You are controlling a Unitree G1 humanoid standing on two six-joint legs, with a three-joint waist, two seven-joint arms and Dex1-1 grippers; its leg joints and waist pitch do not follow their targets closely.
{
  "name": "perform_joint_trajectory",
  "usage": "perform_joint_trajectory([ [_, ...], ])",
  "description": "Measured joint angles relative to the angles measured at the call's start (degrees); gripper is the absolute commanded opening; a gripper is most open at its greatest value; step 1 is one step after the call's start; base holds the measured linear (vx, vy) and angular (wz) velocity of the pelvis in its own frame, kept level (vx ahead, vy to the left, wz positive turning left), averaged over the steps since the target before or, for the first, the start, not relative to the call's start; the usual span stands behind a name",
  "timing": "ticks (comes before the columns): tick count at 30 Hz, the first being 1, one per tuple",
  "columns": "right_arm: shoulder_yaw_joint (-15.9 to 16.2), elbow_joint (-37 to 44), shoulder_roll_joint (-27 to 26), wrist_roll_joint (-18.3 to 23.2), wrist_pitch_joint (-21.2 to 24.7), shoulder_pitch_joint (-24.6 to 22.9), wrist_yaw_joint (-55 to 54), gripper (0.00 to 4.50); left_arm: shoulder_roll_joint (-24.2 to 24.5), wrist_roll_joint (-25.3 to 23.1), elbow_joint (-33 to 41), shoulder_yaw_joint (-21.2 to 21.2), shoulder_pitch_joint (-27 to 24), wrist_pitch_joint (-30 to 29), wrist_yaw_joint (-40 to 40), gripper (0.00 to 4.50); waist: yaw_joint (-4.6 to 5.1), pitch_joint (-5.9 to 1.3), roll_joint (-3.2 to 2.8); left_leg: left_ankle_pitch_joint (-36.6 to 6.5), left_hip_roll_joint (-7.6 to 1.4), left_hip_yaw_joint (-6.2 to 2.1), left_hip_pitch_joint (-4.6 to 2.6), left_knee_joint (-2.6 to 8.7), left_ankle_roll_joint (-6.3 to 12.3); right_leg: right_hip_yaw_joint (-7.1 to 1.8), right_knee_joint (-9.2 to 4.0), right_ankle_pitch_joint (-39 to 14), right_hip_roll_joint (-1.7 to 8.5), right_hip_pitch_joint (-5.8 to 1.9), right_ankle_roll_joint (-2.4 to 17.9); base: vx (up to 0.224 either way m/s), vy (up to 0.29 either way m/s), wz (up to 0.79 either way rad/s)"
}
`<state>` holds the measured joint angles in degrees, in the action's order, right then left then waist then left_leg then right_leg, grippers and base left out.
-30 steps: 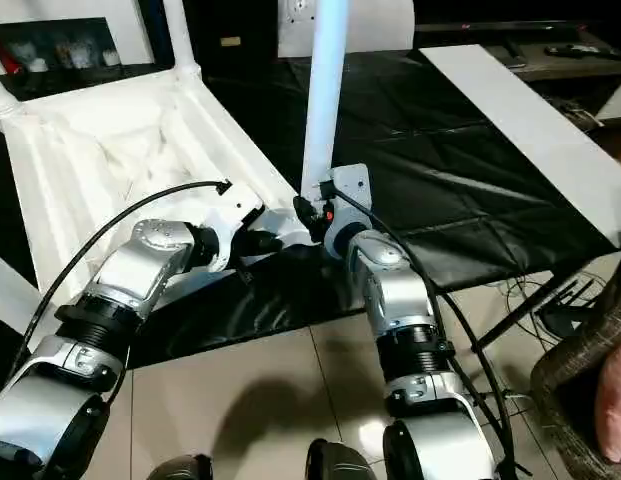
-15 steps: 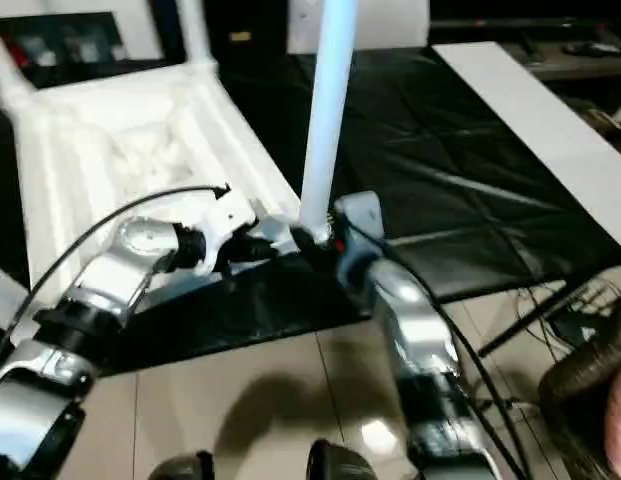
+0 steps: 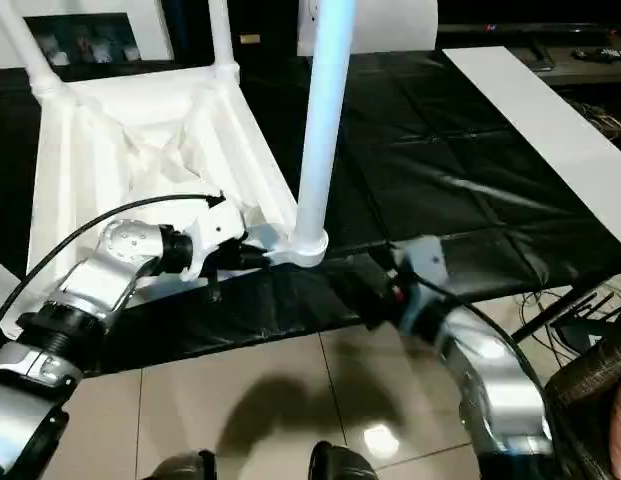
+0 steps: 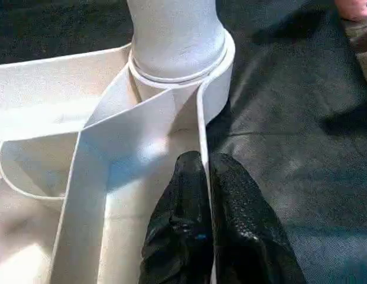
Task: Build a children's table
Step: Rotate leg to tighten
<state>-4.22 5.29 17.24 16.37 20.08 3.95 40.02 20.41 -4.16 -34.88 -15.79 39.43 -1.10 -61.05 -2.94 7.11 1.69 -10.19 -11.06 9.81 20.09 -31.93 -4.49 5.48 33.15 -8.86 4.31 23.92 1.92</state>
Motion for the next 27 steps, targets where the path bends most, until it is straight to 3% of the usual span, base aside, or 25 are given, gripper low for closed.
perform_joint_trajectory([
  [7,0.12,5.09,-0.17,2.26,1.96,-3.64,-0.15,4.45,-0.37,-0.24,-2.03,-0.13,-0.04,3.60,0.20,0.00,-0.47,-0.23,-0.39,0.00,0.02,0.00,-0.02,-0.05,0.00,-0.01,0.01,-0.05,0.02,-0.05,-0.10,0.000,0.000,0.00],
  [8,0.35,5.59,-0.34,2.56,2.20,-3.86,-0.12,4.49,-0.47,-0.10,-2.06,0.02,-0.05,3.47,0.12,0.27,-0.47,-0.23,-0.39,0.01,0.02,0.00,-0.01,-0.06,-0.01,0.00,0.01,-0.05,0.02,-0.04,-0.11,0.000,0.000,0.00],
  [9,0.48,5.96,-0.46,2.81,2.31,-3.98,-0.14,4.49,-0.56,-0.02,-2.07,0.28,-0.10,3.22,0.06,0.27,-0.39,-0.23,-0.40,0.01,0.02,0.00,0.00,-0.08,-0.01,-0.01,0.01,-0.05,0.02,-0.03,-0.11,0.000,0.000,0.00],
  [11,0.76,6.33,-0.47,3.11,2.33,-4.37,-0.37,4.49,-0.85,2.90,-1.72,2.64,-1.09,3.00,-0.11,0.27,-0.28,-0.22,-0.37,0.01,0.01,-0.03,0.07,-0.23,-0.02,0.01,0.01,-0.03,0.02,-0.02,-0.14,0.000,0.000,0.00],
  [14,2.02,7.88,-1.33,3.27,2.36,-4.72,-1.44,4.50,-2.03,7.27,0.98,4.86,-3.11,2.46,-0.43,0.66,-0.24,-0.25,-0.26,-0.01,-0.02,-0.04,0.17,-0.38,0.00,0.01,0.01,0.05,0.03,0.06,-0.07,0.000,0.000,0.00],
  [20,4.08,15.13,-1.81,3.72,9.60,-6.91,-5.65,4.50,-2.56,13.08,17.23,13.33,-13.55,-5.75,8.02,0.67,-0.12,-0.40,-0.24,-0.12,-0.07,-0.03,0.22,-0.37,0.14,0.03,0.05,0.15,-0.02,0.02,0.08,0.000,0.000,0.00],
  [24,7.36,19.21,-1.25,2.84,11.23,-9.49,-7.16,4.50,-7.37,15.72,33.42,16.87,-27.12,-12.14,17.05,0.67,0.22,-0.72,-0.29,-0.37,-0.10,-0.01,0.26,-0.53,0.16,0.00,0.02,0.08,-0.01,-0.05,-0.01,0.000,0.000,0.00],
  [25,8.69,19.46,-1.26,1.92,11.29,-9.07,-7.38,4.50,-9.48,15.12,37.70,17.21,-30.66,-13.89,20.57,0.67,0.22,-0.92,-0.14,-0.39,-0.01,-0.52,0.66,-0.67,0.13,0.52,-0.03,0.08,0.13,-0.10,-0.02,-0.022,-0.007,0.20],
  [27,9.47,19.80,-1.39,1.09,11.38,-9.25,-7.87,4.50,-12.19,14.06,42.57,17.02,-33.87,-15.41,24.68,0.67,0.85,-1.07,-0.42,-0.33,0.09,-2.76,1.85,-1.45,0.20,2.61,-0.21,-0.06,0.43,-0.71,-0.02,-0.026,-0.018,0.35],
])
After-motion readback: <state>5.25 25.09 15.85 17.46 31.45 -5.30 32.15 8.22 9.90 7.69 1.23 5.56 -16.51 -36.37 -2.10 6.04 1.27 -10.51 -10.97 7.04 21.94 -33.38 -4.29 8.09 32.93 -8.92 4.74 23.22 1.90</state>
